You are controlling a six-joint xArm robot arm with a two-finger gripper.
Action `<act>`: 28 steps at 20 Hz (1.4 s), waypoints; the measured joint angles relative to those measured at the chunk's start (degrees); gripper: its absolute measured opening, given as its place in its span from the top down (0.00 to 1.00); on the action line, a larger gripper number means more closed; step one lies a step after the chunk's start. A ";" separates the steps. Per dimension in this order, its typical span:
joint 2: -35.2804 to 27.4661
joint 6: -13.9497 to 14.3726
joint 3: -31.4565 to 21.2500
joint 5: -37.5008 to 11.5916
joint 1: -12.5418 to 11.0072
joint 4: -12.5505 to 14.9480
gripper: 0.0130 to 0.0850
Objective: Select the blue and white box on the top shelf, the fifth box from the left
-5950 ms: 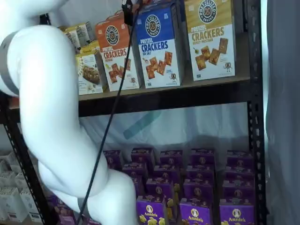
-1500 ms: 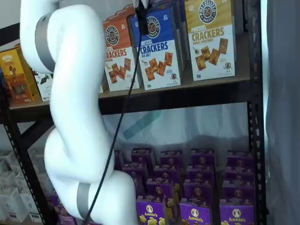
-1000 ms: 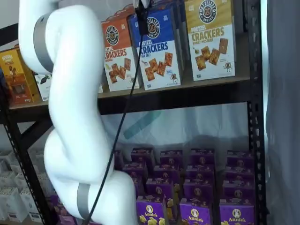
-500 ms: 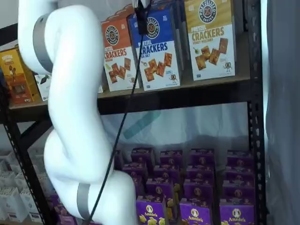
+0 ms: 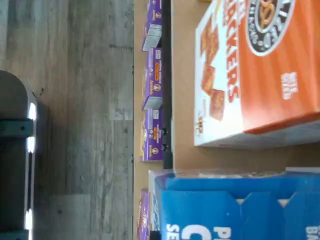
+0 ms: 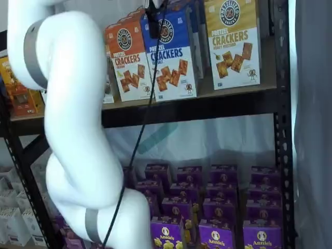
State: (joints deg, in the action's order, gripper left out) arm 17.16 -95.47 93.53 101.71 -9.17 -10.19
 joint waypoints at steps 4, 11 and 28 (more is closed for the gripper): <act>3.33 0.05 -2.59 2.23 -0.23 -0.34 0.33; 9.86 -0.16 -8.64 4.26 -0.33 0.27 0.33; 20.55 -3.25 -21.15 4.90 -3.06 0.87 0.33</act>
